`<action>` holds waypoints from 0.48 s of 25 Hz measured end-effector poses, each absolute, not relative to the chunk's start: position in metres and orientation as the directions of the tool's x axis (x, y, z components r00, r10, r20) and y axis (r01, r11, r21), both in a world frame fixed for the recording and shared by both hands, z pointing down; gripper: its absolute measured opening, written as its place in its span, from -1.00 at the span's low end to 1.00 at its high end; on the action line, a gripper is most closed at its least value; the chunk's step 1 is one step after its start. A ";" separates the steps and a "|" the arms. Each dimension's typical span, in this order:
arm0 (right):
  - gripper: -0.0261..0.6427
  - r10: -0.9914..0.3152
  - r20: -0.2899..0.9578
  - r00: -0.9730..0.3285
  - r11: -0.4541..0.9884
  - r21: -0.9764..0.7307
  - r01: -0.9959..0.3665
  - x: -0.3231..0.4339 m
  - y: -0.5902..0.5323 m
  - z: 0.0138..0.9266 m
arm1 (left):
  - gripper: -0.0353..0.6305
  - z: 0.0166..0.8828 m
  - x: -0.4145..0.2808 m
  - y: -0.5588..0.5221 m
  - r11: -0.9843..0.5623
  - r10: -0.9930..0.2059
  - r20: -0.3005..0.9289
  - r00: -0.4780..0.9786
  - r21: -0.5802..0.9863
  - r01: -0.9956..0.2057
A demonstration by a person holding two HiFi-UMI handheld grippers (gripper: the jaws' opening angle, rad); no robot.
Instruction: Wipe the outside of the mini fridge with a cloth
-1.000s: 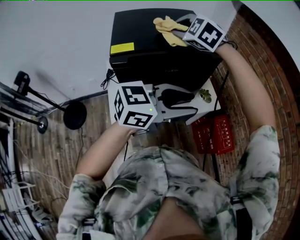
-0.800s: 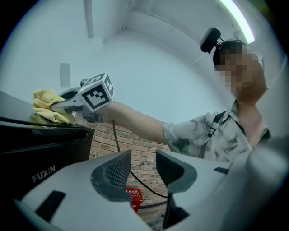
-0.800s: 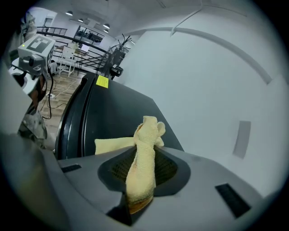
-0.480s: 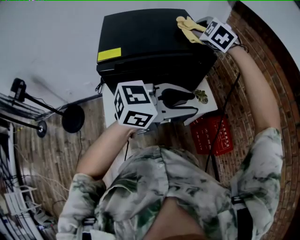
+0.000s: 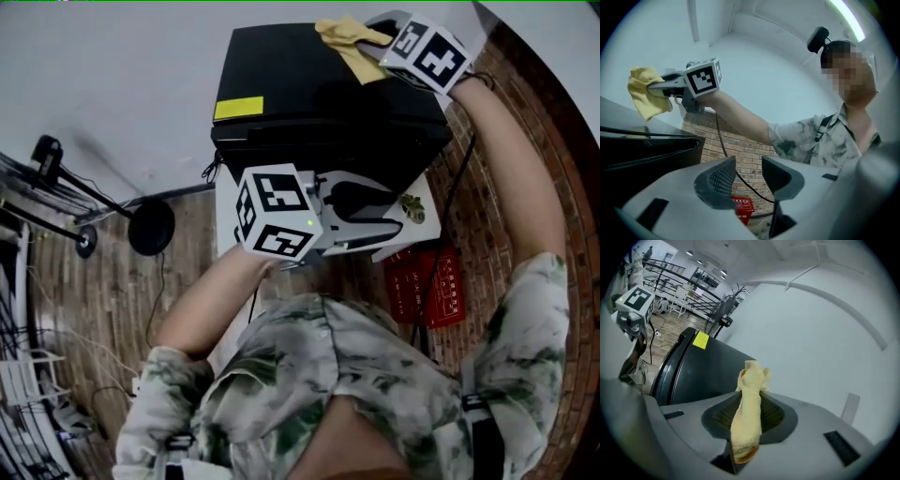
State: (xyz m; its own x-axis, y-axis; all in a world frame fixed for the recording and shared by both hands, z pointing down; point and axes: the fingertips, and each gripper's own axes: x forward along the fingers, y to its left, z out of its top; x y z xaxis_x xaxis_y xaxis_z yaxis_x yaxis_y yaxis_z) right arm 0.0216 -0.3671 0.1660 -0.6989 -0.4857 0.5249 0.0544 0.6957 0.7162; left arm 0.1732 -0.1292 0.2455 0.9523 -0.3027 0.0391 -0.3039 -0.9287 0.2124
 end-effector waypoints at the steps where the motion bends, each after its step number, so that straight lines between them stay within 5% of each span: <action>1: -0.63 -0.471 0.523 -0.710 0.691 0.719 0.070 0.007 -0.362 0.163 | -0.40 0.245 0.171 -0.129 -0.926 -0.312 0.040 0.949 0.211 -0.313; 12: -0.63 -0.331 0.549 -0.767 0.629 0.734 0.254 -0.156 -0.300 0.167 | -0.40 0.239 0.122 -0.119 -0.881 -0.422 0.051 0.905 0.210 -0.423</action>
